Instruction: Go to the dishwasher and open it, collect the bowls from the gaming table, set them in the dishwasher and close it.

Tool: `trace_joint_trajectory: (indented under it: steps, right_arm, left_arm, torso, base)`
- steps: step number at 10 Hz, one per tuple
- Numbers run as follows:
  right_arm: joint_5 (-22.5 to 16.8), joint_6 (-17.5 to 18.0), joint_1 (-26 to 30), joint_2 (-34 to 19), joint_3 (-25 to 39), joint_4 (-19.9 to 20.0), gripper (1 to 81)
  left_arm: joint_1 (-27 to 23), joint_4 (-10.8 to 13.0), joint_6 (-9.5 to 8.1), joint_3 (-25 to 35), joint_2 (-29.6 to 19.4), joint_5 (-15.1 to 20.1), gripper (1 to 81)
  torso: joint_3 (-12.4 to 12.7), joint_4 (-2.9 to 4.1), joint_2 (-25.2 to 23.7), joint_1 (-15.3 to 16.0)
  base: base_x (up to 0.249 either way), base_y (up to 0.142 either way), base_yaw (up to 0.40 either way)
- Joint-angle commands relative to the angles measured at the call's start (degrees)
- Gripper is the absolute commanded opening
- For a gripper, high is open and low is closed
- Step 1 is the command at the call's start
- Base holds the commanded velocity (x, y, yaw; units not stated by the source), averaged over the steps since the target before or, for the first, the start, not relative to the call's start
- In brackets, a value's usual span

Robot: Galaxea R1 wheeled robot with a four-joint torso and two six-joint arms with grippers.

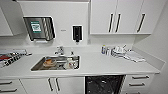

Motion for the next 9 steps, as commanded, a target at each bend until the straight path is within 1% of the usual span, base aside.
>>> trace_joint_trajectory:
  steps: [1, 2, 3, 6, 7, 9]
  right_arm:
    - [-2.8, -0.2, 2.3, -0.1, 0.2, 0.3, 81.1]
    - [-2.8, -0.3, 2.4, -0.1, 0.2, 0.2, 81.1]
    - [-2.9, -0.3, 2.4, -0.1, 0.2, 0.2, 81.1]
    - [-2.9, -0.3, 2.4, -0.1, 0.2, 0.2, 81.1]
    - [-2.9, -0.3, 2.3, -0.1, 0.2, 0.3, 81.1]
    - [-2.9, -0.3, 2.3, -0.1, 0.2, 0.2, 81.1]
  left_arm:
    - [-2.1, -0.1, -0.03, 0.1, -0.3, 2.9, 81.1]
    - [-2.1, -0.1, -0.03, 0.1, -0.4, 2.9, 81.1]
    - [-2.1, -0.1, -0.03, 0.1, -0.3, 2.9, 81.1]
    - [-2.1, -0.1, -0.03, 0.1, -0.3, 2.9, 81.1]
    - [-2.0, -0.1, -0.03, 0.1, -0.3, 2.9, 81.1]
    - [-2.0, -0.1, -0.03, 0.1, -0.3, 2.9, 81.1]
  torso:
    - [10.0, 0.0, 10.9, -7.0]
    - [1.7, 0.0, 7.4, -4.8]
    - [2.9, 0.0, 8.8, -5.8]
    - [3.8, 0.0, 13.8, -9.0]
    - [6.7, 0.0, 15.8, -10.3]
    - [9.9, 0.0, 19.2, -12.5]
  base:
    - [0.0, 0.0, 0.0]
    - [0.0, 0.0, 0.0]
    - [0.0, 0.0, 0.0]
    - [0.0, 0.0, 0.0]
    - [0.0, 0.0, 0.0]
    - [0.0, 0.0, 0.0]
